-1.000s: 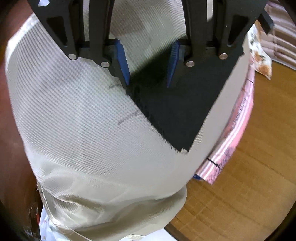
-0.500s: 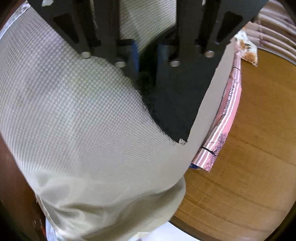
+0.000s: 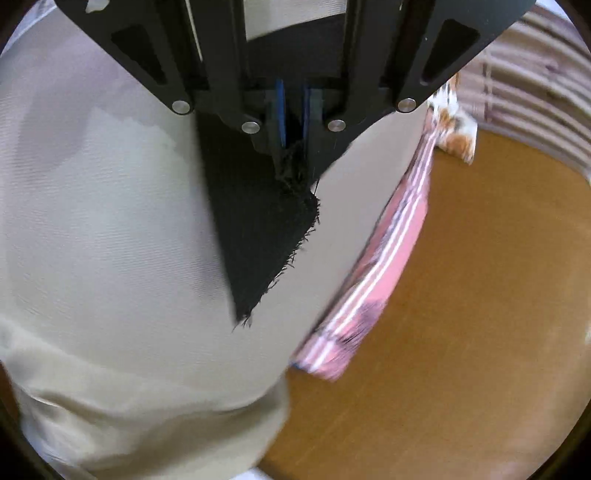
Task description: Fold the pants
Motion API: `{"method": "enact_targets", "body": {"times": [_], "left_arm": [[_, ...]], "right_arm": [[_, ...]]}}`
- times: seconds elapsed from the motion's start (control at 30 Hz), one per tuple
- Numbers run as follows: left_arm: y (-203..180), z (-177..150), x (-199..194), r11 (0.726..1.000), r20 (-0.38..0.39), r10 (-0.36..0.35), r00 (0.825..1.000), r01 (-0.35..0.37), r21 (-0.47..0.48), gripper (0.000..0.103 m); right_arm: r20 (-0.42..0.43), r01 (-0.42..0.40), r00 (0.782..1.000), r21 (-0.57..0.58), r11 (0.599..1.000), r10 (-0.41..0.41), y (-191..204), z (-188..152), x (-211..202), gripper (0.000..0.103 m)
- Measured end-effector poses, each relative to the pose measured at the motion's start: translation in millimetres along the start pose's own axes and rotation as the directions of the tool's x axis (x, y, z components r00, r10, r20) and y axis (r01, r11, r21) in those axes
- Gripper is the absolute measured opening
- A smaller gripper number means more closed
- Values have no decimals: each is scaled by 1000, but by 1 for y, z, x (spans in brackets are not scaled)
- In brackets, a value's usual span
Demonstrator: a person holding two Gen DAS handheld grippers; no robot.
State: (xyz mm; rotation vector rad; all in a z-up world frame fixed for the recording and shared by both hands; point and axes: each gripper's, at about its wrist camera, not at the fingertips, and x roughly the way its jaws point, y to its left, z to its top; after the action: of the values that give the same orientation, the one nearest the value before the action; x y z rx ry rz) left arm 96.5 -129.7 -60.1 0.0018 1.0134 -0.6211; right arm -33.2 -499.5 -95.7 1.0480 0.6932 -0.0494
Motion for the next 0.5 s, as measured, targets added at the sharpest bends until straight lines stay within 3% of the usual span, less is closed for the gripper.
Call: {"method": "enact_targets", "body": {"times": [0.23, 0.37, 0.5], "left_arm": [[54, 0, -40, 994, 55, 60, 997, -55, -96, 36], [83, -7, -54, 984, 52, 90, 995, -81, -160, 36], [105, -17, -66, 975, 51, 93, 994, -81, -205, 36]], "right_arm": [[-183, -101, 980, -142, 985, 74, 89, -40, 69, 8], [-316, -159, 944, -195, 968, 91, 126, -81, 114, 8], [-440, -181, 897, -270, 945, 46, 152, -129, 155, 8]]}}
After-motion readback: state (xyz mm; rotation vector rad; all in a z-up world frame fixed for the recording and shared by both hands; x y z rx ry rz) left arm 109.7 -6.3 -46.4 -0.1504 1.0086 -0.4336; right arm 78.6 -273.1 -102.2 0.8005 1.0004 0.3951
